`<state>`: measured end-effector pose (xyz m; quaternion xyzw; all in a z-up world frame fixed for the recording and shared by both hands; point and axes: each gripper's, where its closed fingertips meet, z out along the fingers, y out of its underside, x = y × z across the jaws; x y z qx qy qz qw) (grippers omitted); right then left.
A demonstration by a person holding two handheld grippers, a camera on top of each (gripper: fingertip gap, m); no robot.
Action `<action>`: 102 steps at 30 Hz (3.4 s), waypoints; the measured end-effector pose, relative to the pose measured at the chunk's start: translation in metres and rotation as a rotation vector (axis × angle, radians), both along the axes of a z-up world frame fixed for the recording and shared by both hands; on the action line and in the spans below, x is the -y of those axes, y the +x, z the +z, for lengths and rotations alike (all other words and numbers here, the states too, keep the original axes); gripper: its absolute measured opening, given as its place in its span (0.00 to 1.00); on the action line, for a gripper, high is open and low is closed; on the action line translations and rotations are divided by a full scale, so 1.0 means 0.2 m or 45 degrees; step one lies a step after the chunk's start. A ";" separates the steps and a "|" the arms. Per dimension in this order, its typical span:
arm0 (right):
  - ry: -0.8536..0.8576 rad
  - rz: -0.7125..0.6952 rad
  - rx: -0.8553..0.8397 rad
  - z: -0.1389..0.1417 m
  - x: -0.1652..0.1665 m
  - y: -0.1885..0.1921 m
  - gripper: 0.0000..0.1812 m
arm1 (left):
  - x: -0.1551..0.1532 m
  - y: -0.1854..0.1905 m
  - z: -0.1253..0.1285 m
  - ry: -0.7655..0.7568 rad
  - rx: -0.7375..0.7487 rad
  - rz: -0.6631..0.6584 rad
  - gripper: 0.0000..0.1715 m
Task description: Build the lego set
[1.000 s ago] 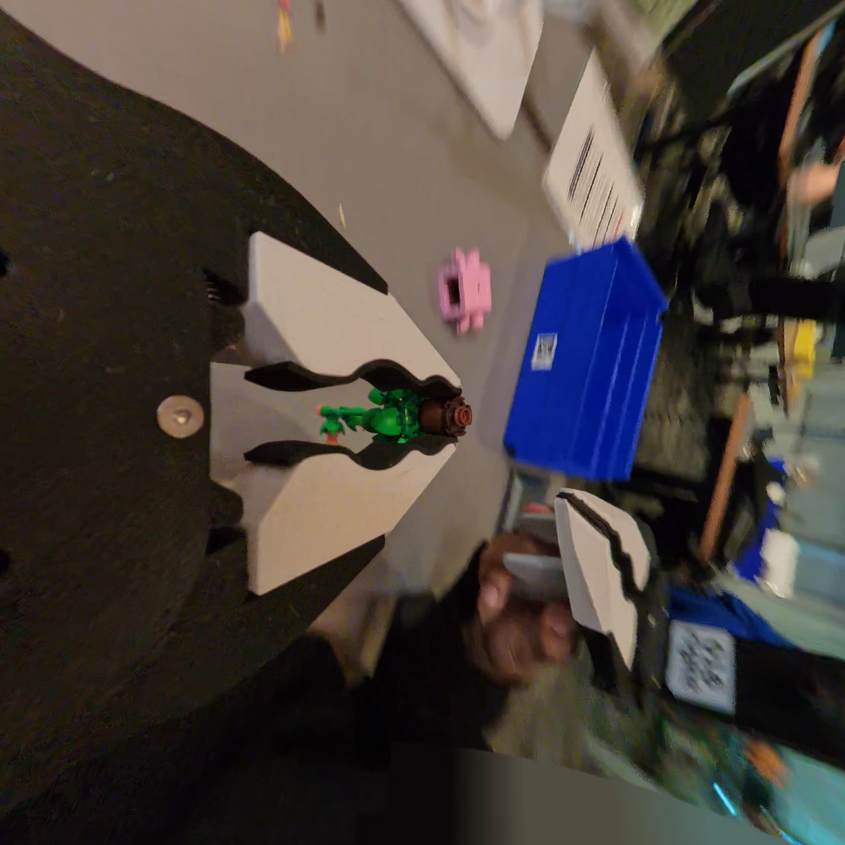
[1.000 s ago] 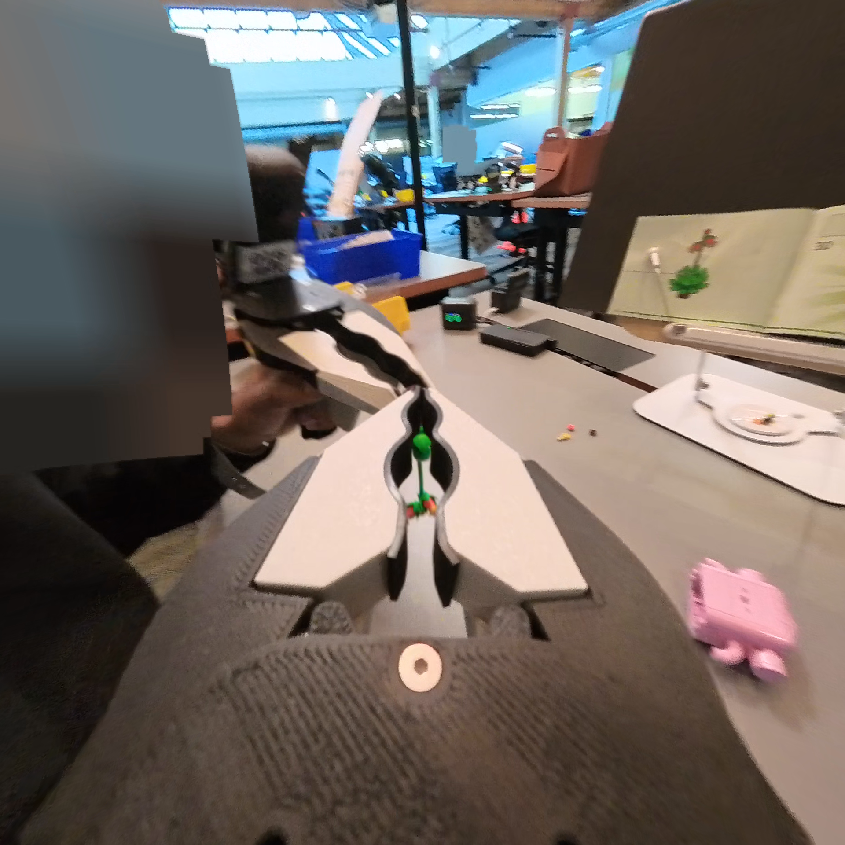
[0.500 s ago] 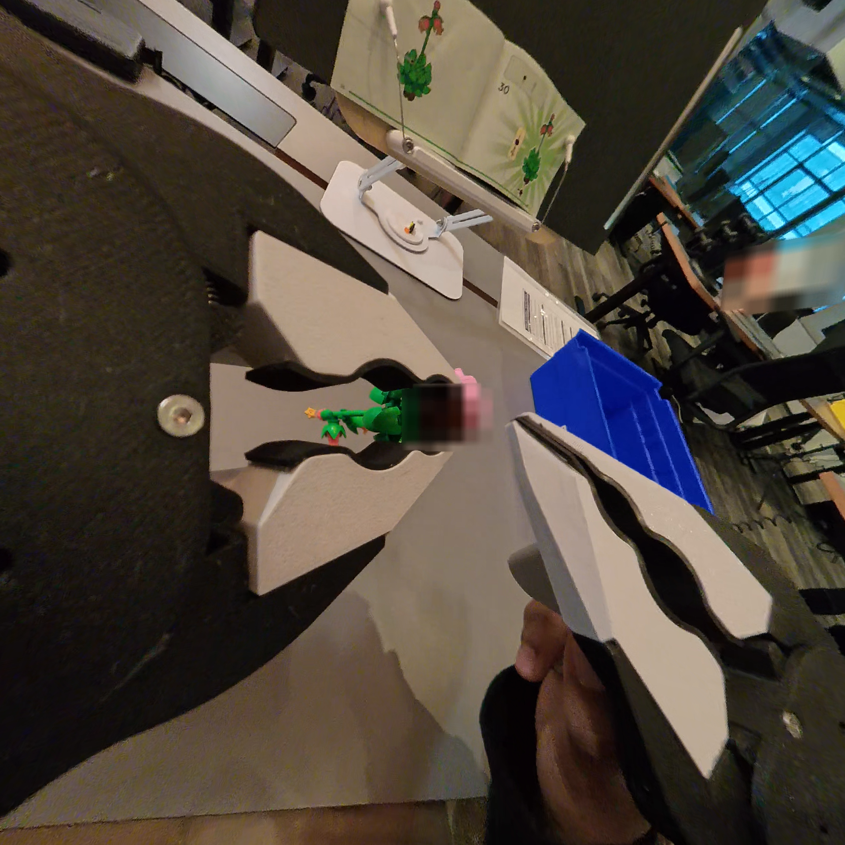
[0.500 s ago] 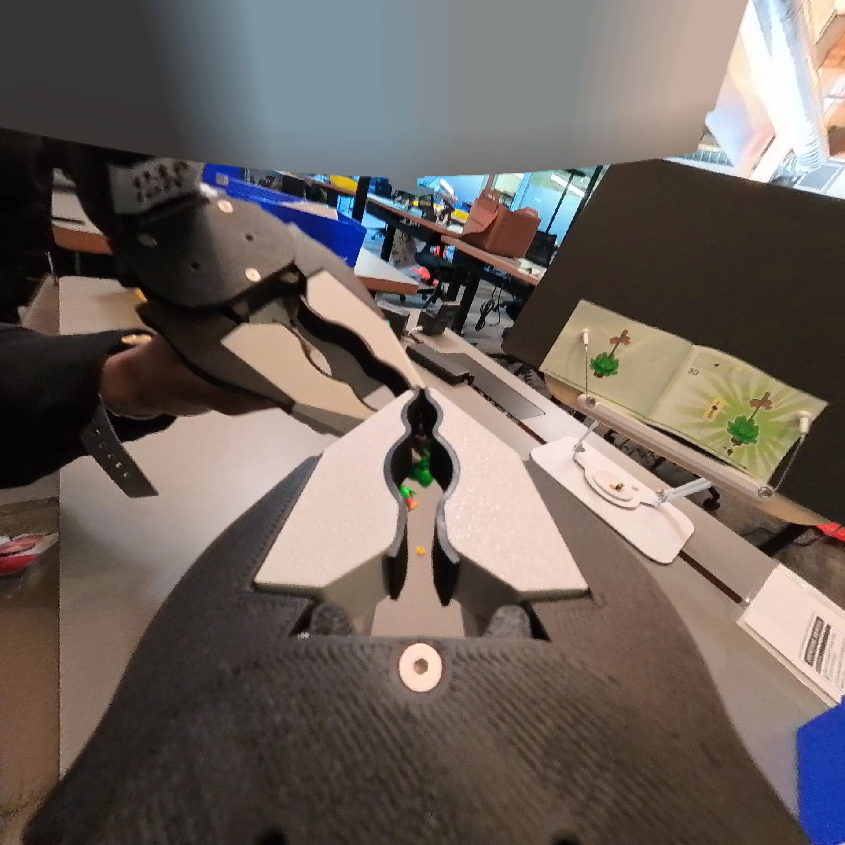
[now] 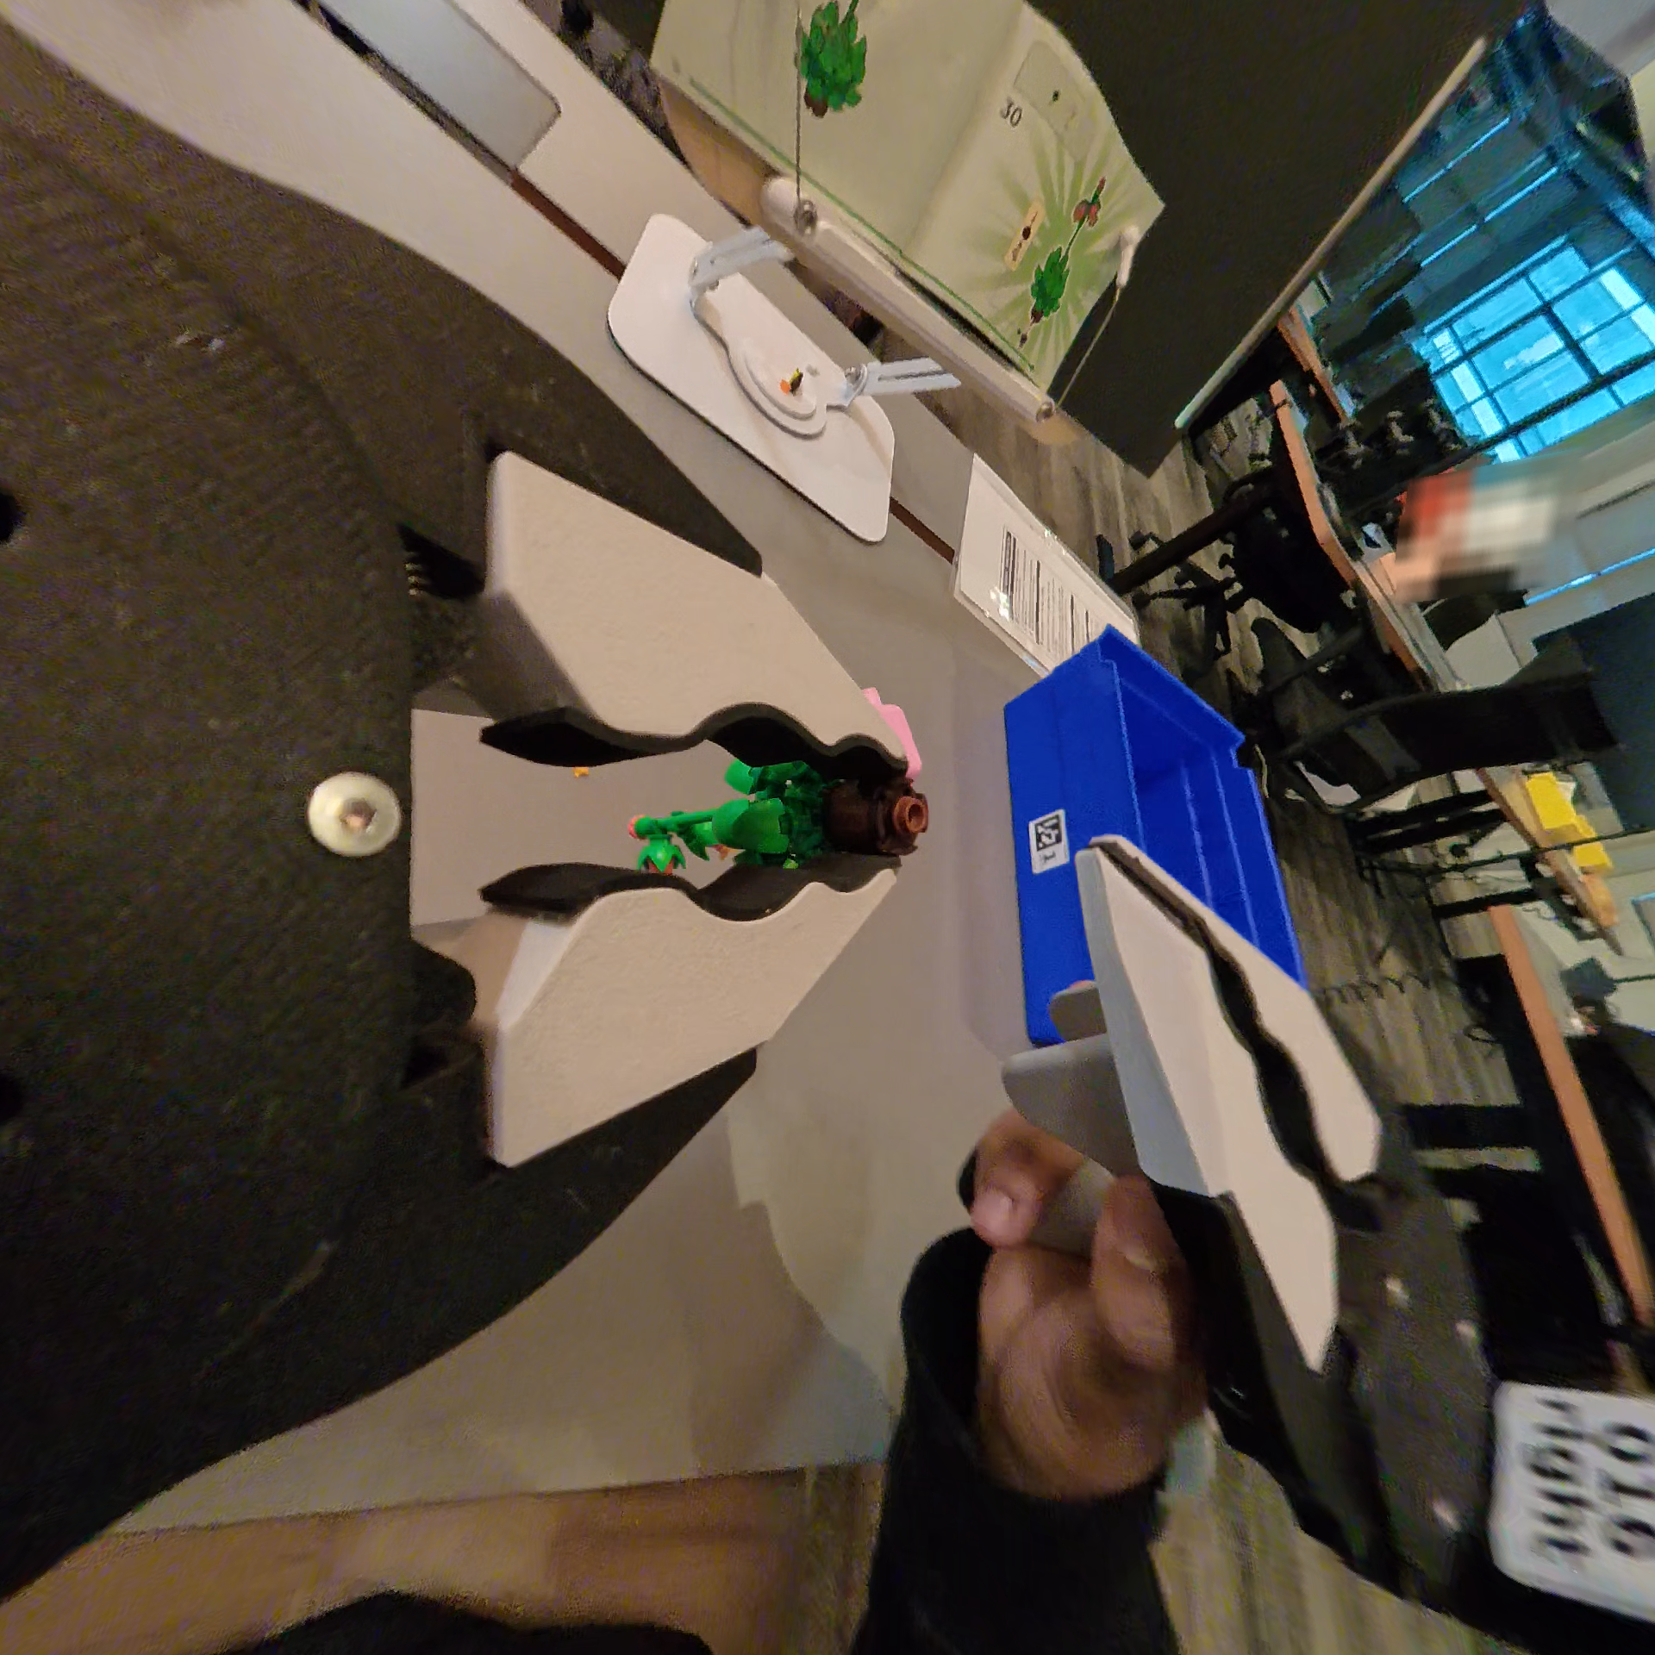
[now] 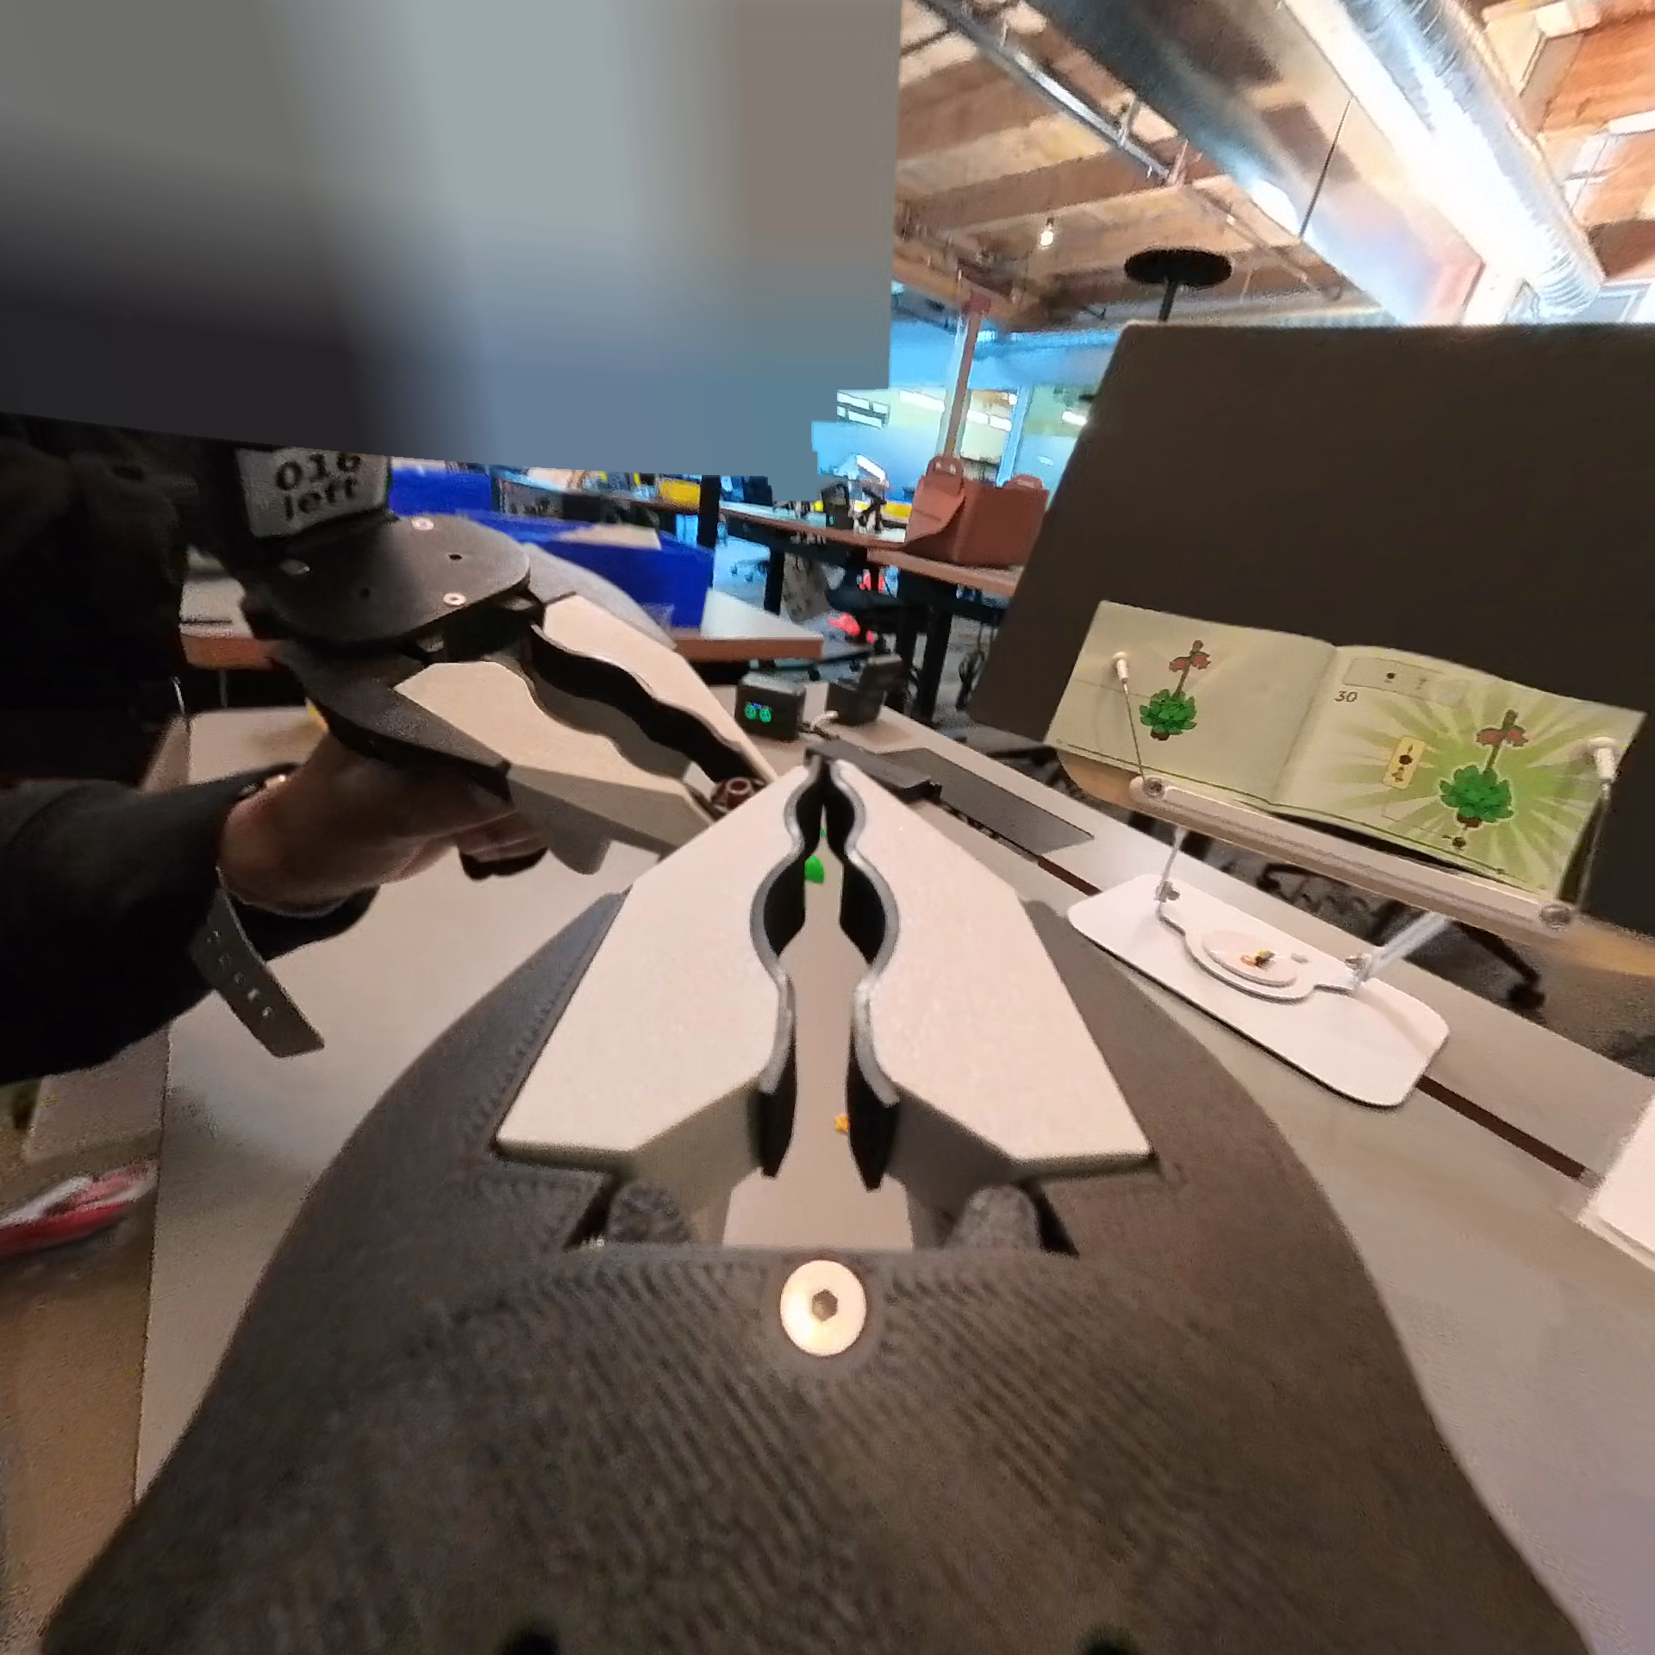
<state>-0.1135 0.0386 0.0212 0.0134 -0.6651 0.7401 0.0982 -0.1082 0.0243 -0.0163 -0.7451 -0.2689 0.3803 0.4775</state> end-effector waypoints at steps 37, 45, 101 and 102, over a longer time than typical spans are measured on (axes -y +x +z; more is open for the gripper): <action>0.042 -0.663 0.409 -0.22 0.73 -1.69 0.58 | 0.68 -0.43 -0.04 1.792 0.064 -0.618 0.07; 0.024 -0.803 0.375 -0.28 0.78 -1.81 0.55 | 0.73 -0.44 -0.04 1.866 0.078 -0.648 0.07; 0.039 -0.846 0.153 -0.15 0.56 -2.00 0.00 | 0.59 -0.48 -0.12 1.843 0.281 -0.717 0.07; 0.037 -0.848 0.162 -0.15 0.55 -2.00 0.00 | 0.59 -0.48 -0.12 1.845 0.281 -0.716 0.07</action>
